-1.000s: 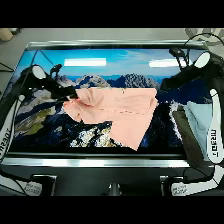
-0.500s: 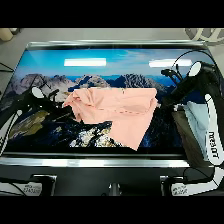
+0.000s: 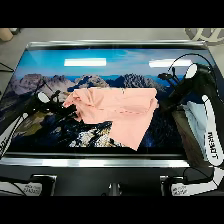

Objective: Fold the shirts.

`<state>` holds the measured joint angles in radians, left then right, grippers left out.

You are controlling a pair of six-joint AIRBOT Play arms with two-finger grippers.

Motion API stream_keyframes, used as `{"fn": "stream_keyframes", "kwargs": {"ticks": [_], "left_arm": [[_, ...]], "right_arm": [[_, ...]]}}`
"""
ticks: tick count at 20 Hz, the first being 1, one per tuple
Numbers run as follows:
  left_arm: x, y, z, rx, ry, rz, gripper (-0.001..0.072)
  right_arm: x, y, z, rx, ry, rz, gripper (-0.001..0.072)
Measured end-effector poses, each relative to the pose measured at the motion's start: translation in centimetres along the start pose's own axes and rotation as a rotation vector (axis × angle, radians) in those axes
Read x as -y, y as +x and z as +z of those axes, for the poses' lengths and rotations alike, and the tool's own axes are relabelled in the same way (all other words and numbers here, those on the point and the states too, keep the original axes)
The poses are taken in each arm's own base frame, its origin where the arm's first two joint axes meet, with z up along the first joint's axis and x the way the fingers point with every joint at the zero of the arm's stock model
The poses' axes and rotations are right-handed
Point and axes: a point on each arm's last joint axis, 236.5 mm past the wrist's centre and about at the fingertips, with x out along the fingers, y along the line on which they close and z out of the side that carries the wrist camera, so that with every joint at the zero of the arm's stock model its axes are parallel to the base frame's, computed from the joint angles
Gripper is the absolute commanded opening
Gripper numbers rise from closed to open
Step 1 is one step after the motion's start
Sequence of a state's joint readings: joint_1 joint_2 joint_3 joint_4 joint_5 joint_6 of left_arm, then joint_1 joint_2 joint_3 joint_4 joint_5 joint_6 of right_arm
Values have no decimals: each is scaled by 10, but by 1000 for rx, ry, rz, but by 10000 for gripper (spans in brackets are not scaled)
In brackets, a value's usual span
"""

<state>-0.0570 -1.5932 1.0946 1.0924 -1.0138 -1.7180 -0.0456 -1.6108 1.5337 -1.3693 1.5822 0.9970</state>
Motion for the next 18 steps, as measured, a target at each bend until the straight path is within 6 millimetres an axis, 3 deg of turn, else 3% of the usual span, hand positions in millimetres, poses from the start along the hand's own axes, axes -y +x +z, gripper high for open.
{"fn": "stream_keyframes", "kwargs": {"ticks": [3,8,11,18], "left_arm": [[2,-3,5,26,17,0,26],[16,-28,10,88,128,-28,26],[26,-46,11,131,177,-43,27],[41,-77,11,199,253,-68,27]], "right_arm": [[-12,17,-14,-37,12,54,494],[-47,65,-30,-23,40,202,496],[-57,84,-20,56,83,241,494],[-52,104,-1,142,200,245,484]]}}
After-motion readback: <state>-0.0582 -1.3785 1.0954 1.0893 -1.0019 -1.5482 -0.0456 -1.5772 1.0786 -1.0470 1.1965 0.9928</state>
